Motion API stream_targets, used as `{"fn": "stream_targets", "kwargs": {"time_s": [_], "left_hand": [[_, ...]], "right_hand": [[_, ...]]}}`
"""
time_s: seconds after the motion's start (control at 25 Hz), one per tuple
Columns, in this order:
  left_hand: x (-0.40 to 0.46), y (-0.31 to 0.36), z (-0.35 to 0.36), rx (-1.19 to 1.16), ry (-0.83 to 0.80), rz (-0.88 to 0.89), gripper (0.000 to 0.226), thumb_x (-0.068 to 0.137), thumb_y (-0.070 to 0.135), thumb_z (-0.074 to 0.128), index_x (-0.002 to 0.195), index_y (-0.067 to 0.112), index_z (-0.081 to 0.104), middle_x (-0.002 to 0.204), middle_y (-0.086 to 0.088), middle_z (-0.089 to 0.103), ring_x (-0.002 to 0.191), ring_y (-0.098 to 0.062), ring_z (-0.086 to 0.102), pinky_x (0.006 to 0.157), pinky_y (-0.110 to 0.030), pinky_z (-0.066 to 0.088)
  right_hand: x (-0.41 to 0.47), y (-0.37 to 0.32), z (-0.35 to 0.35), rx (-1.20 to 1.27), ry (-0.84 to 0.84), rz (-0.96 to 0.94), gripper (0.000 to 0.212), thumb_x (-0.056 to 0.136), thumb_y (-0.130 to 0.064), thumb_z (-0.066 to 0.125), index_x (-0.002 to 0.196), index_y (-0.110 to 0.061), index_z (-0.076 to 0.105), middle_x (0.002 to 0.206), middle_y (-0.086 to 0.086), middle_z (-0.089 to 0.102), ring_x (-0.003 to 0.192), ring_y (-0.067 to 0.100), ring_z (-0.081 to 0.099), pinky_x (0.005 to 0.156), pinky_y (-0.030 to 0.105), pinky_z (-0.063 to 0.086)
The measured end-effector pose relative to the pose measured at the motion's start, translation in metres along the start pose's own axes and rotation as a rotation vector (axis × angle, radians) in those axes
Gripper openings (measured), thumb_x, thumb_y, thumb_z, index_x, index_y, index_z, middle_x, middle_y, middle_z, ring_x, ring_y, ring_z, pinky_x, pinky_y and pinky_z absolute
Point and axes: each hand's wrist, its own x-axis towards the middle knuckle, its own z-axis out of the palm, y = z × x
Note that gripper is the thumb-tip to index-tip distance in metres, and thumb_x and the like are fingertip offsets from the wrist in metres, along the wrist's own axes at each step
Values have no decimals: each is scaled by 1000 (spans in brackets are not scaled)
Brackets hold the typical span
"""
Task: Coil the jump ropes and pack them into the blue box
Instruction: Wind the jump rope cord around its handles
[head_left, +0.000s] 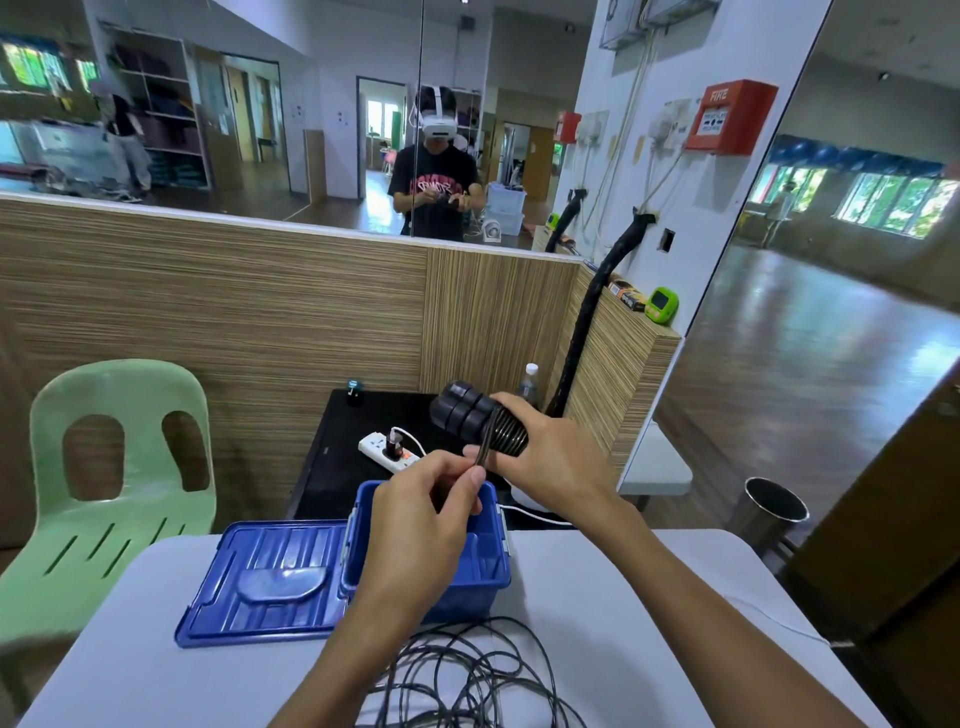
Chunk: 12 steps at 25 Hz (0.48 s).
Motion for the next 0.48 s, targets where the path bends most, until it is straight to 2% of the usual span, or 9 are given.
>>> {"fn": "stream_targets", "kwargs": {"time_s": [0.16,0.36,0.48], "left_hand": [[3,-16,-5,-6,-26,-12,12,93,26,61,85,24,70,68,4,67,62,-5,59,55,-16,45],[9,-57,-16,-236,-206,-174,21,92,26,60,83,12,72,59,-3,55,55,-7,48,52,-14,40],[15,-73,-16,-300,-270,-185,29,91,28,56,79,6,70,57,-4,50,54,-10,42,50,-14,36]], "right_hand": [[2,0,0,78,-3,-4,59,80,-66,62,131,-45,45,86,-15,64,74,7,59,58,22,46],[-8,0,-16,269,-83,-69,56,76,-56,72,128,-44,53,92,-21,62,79,-7,57,63,8,41],[-12,-2,-27,367,-156,-112,64,71,-61,76,129,-43,55,98,-25,63,89,-14,56,69,7,42]]}}
